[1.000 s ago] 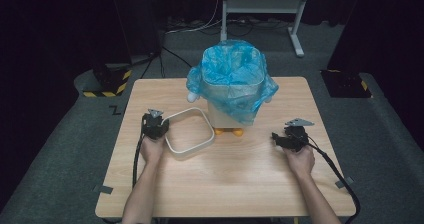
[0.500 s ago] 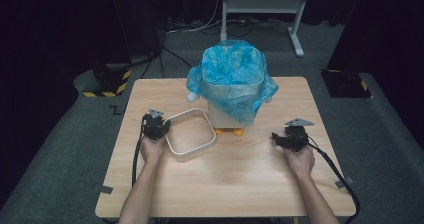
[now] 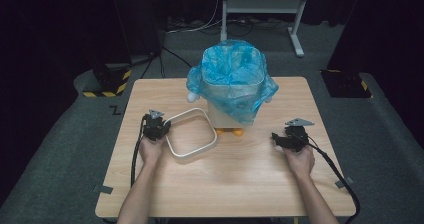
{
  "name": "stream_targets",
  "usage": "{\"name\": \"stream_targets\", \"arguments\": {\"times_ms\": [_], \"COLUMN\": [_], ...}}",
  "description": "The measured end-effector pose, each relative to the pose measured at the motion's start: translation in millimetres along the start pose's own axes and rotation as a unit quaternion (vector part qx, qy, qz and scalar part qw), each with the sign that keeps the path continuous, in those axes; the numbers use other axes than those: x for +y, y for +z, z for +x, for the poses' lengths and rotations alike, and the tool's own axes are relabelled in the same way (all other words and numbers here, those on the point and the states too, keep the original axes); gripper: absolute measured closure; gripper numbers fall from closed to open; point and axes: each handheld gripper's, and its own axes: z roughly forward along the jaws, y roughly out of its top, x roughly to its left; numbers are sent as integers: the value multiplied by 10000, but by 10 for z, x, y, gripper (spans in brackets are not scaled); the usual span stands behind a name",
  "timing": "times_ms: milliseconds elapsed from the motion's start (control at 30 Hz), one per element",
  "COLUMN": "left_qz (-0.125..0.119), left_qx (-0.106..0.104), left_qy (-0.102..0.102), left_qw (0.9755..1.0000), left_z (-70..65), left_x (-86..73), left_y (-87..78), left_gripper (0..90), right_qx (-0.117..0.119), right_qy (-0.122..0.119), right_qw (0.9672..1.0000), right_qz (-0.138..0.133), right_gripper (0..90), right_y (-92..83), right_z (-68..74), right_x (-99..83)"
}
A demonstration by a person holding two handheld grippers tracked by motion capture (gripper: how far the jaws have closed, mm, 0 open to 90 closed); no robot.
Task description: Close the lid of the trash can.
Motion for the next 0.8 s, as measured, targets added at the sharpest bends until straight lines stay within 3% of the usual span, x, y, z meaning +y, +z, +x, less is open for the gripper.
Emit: {"name": "stream_targets", "arguments": {"times_ms": [200,600,800], "left_qz": [12,-76,2], "left_qx": [-29,-333,-347], "left_qy": [62,118,320], "left_qw": [10000,9993,9989], "left_z": [-42,-86,-127], "left_x": [8,51,86], "left_y": [-30,-255,-377], "left_gripper": [802,803,802], "right_qx": [7,8,12], "right_qy": [0,-7,-4], "right_qw": [10000,10000,10000], "right_qz": [-5,-4,-3], "right_gripper": [362,360,358], "right_y": [1,1,1], "right_z": [0,-1,0], "right_x": [0,0,0]}}
